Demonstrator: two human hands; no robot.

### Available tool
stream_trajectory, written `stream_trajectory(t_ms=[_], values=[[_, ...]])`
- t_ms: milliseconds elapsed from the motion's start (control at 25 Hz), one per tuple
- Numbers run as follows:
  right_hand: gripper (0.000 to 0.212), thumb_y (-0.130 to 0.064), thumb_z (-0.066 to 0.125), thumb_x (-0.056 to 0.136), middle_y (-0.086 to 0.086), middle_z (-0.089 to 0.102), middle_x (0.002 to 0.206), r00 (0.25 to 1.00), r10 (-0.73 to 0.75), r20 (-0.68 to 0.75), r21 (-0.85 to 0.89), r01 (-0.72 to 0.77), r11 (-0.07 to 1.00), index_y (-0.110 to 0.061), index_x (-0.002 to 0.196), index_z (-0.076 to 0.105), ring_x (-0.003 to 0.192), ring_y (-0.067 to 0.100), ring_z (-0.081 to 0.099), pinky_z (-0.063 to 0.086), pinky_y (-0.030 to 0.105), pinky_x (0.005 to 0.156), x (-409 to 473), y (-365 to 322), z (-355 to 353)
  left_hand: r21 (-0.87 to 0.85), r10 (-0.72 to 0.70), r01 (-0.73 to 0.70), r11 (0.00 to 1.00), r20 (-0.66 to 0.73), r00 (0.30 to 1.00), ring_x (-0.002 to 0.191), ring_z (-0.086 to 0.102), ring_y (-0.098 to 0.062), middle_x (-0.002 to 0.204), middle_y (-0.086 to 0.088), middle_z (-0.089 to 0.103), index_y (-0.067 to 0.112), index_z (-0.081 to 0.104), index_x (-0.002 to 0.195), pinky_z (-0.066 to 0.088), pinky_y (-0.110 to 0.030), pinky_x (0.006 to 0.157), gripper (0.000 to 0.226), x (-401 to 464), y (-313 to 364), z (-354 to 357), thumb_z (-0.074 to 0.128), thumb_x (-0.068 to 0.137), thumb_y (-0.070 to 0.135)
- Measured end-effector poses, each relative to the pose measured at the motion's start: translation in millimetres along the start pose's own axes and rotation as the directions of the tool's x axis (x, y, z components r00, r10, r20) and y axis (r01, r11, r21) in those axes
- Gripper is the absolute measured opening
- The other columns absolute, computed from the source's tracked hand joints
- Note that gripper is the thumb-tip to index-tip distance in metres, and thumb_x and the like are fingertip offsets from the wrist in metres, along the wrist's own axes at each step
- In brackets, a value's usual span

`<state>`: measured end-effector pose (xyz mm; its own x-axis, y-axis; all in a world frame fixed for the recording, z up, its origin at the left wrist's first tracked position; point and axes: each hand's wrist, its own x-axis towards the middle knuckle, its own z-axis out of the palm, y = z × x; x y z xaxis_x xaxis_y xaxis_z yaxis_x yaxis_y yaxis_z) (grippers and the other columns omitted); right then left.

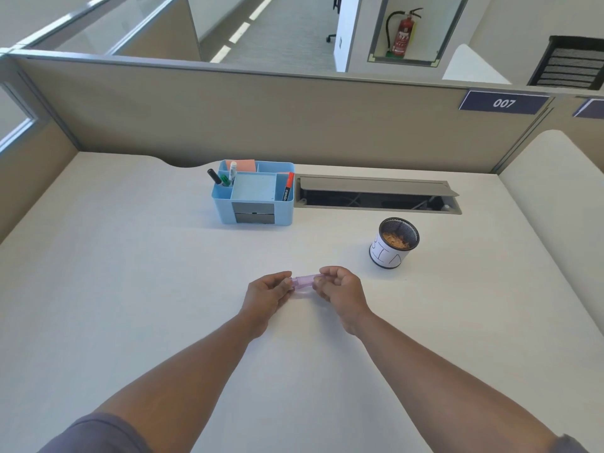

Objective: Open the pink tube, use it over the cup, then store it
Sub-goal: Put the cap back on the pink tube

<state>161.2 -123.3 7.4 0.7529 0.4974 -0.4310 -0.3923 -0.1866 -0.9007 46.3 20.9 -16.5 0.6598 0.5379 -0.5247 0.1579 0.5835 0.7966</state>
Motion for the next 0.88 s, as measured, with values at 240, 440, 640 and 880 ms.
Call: stream_trajectory(t_ms=[240, 440, 640, 880], values=[[0.018, 0.003, 0.068, 0.091, 0.010, 0.068, 0.095, 0.997, 0.074, 0.009, 0.065, -0.074, 0.995, -0.001, 0.108, 0.065, 0.087, 0.026, 0.070, 0.057, 0.041, 0.098, -0.2, 4.4, -0.2, 0.041, -0.034, 0.031, 0.999, 0.074, 0.997, 0.105, 0.070, -0.009, 0.119, 0.000, 0.072, 0.016, 0.071, 0.115, 0.056, -0.015, 0.086, 0.018, 0.0, 1.1, -3.6, 0.063, 0.099, 0.012], [0.019, -0.003, 0.075, 0.088, 0.012, 0.070, 0.094, 0.996, 0.090, 0.006, 0.049, -0.090, 0.995, 0.001, 0.105, 0.067, 0.081, 0.025, 0.069, 0.060, 0.039, 0.092, 0.7, 3.2, -3.5, 0.044, -0.021, 0.019, 0.999, 0.048, 0.999, 0.105, 0.071, -0.014, 0.116, -0.004, 0.074, 0.009, 0.070, 0.122, 0.056, -0.019, 0.087, 0.026, 0.2, -1.7, -7.3, 0.067, 0.096, 0.005], [0.028, -0.008, 0.081, 0.084, 0.010, 0.072, 0.089, 0.996, 0.079, 0.031, 0.019, -0.080, 0.997, 0.003, 0.105, 0.068, 0.073, 0.021, 0.070, 0.061, 0.031, 0.080, 0.9, 4.6, -7.3, 0.027, -0.027, 0.026, 0.999, 0.051, 0.998, 0.095, 0.073, -0.014, 0.109, -0.005, 0.078, 0.010, 0.075, 0.112, 0.058, -0.021, 0.083, 0.024, 0.1, -0.7, -9.8, 0.073, 0.089, 0.002], [0.017, 0.002, 0.074, 0.087, 0.008, 0.072, 0.092, 0.994, 0.099, 0.056, 0.042, -0.101, 0.994, -0.001, 0.103, 0.070, 0.082, 0.023, 0.072, 0.060, 0.033, 0.089, 0.6, 7.3, -6.9, -0.003, -0.044, 0.044, 0.999, 0.076, 0.996, 0.094, 0.075, -0.014, 0.103, -0.003, 0.080, 0.009, 0.073, 0.112, 0.059, -0.021, 0.081, 0.029, -1.2, -1.8, -17.0, 0.074, 0.086, -0.004]])
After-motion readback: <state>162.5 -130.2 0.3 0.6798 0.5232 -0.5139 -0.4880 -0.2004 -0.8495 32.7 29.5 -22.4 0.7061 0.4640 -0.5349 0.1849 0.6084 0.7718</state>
